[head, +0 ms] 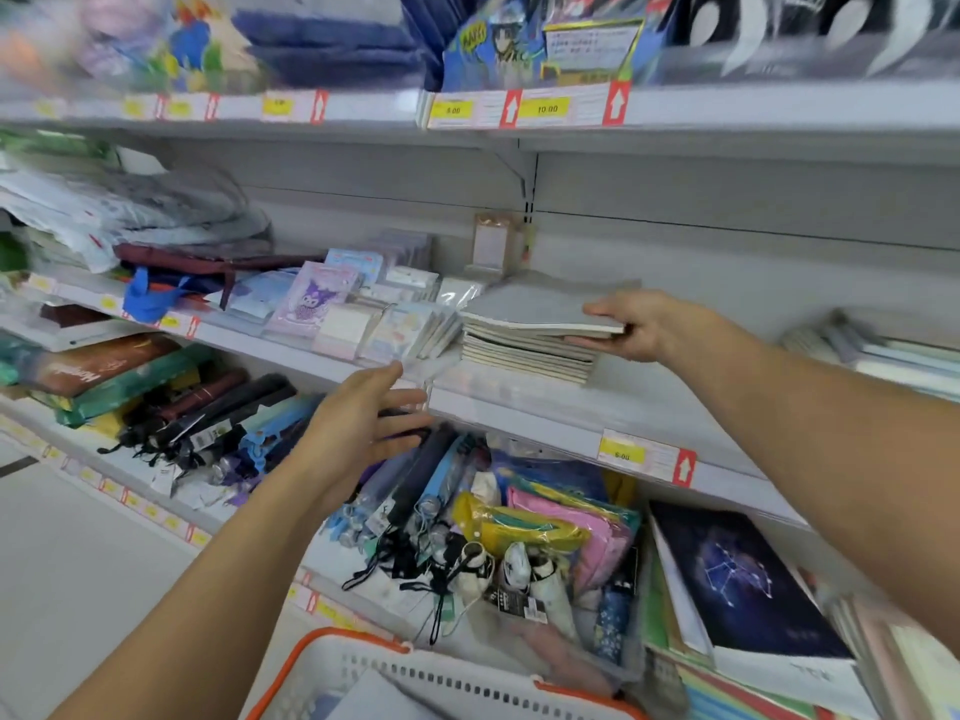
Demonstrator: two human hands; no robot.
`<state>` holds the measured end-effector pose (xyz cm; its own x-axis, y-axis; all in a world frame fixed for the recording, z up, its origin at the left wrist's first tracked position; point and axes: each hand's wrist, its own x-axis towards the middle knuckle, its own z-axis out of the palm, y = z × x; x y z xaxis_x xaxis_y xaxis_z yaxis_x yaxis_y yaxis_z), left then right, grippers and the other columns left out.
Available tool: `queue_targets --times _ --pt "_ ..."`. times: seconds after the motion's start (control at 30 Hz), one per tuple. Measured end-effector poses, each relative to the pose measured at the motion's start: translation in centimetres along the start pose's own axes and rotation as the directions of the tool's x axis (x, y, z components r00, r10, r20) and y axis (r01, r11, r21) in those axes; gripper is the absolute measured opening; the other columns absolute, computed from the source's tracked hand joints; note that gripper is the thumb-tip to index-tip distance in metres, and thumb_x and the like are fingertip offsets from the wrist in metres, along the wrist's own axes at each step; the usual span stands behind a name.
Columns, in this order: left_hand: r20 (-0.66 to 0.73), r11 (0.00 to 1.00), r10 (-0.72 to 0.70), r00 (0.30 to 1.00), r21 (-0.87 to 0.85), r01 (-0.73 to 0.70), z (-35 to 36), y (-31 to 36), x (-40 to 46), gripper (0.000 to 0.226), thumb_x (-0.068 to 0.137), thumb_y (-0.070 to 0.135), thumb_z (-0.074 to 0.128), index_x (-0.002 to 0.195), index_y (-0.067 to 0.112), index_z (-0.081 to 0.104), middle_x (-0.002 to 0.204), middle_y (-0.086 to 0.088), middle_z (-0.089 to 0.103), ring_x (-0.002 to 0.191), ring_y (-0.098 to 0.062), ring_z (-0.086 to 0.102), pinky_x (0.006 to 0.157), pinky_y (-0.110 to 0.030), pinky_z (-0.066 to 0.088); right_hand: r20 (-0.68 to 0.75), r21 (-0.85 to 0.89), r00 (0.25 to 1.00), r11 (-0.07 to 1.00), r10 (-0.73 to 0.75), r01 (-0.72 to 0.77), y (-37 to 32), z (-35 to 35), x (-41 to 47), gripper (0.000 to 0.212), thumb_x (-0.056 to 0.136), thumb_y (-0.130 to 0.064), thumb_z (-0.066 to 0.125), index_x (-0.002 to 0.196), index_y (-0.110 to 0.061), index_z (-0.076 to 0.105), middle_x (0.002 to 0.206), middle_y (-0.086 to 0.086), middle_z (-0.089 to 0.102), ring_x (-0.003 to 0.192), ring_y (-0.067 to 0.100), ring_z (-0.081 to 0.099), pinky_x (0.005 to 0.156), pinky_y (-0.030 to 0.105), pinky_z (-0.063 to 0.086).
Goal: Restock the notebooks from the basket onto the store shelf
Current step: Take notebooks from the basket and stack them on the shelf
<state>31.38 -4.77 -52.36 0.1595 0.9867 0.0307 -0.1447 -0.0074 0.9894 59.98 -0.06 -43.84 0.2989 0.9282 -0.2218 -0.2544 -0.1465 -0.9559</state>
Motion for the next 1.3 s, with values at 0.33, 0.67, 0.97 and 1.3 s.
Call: queue_targets --times 0.33,0.67,0.97,1.3 --pt "-0.03 0.999 -0.032 0.999 0.006 0.033 -0.1 -1.5 1.7 0.031 0.098 0.035 0.054 0.123 0.017 0.056 0.108 -0.004 0.072 0.093 -0.02 0.072 0.075 -0.034 0.056 -0.011 -0.381 0.974 0.902 -0.225 0.204 1.7 0.4 -1.1 0.036 0.074 -0.001 0.083 0.084 -0.007 0.049 0.099 0.013 0.066 0.089 0.025 0.071 0.077 0.033 0.062" --pt "-0.062 0.999 -0.042 0.997 0.028 0.044 0.1 -2.0 1.8 0.029 0.097 0.034 0.056 0.12 0.015 0.059 0.099 -0.003 0.075 0.093 -0.024 0.072 0.076 -0.035 0.057 -0.146 -0.848 0.839 0.504 -0.524 0.167 1.4 0.2 3.3 0.056 0.065 -0.053 0.087 0.071 -0.012 0.049 0.076 0.003 0.056 0.069 0.022 0.056 0.06 0.033 0.046" --pt "-0.066 0.977 -0.099 0.993 0.182 0.11 -1.0 -2.9 0.7 0.025 0.097 0.035 0.057 0.113 0.017 0.062 0.104 -0.007 0.072 0.086 -0.023 0.072 0.064 -0.03 0.055 -0.054 -0.9 0.581 0.292 -0.812 0.325 6.0 0.8 -0.1 0.041 0.092 -0.043 0.063 0.117 -0.012 0.055 0.097 0.011 0.067 0.09 0.032 0.064 0.071 0.035 0.047" --pt "-0.08 0.203 -0.566 0.821 0.951 0.232 -9.4 -9.2 -2.8 0.055 0.093 0.057 0.049 0.114 0.008 0.062 0.098 -0.002 0.07 0.085 -0.019 0.069 0.076 -0.035 0.059 0.241 -0.968 0.832 0.182 0.5 0.171 42.3 2.8 -9.1 0.128 0.047 -0.079 0.079 0.145 -0.009 0.038 0.147 0.009 0.044 0.122 0.026 0.056 0.094 0.043 0.054"
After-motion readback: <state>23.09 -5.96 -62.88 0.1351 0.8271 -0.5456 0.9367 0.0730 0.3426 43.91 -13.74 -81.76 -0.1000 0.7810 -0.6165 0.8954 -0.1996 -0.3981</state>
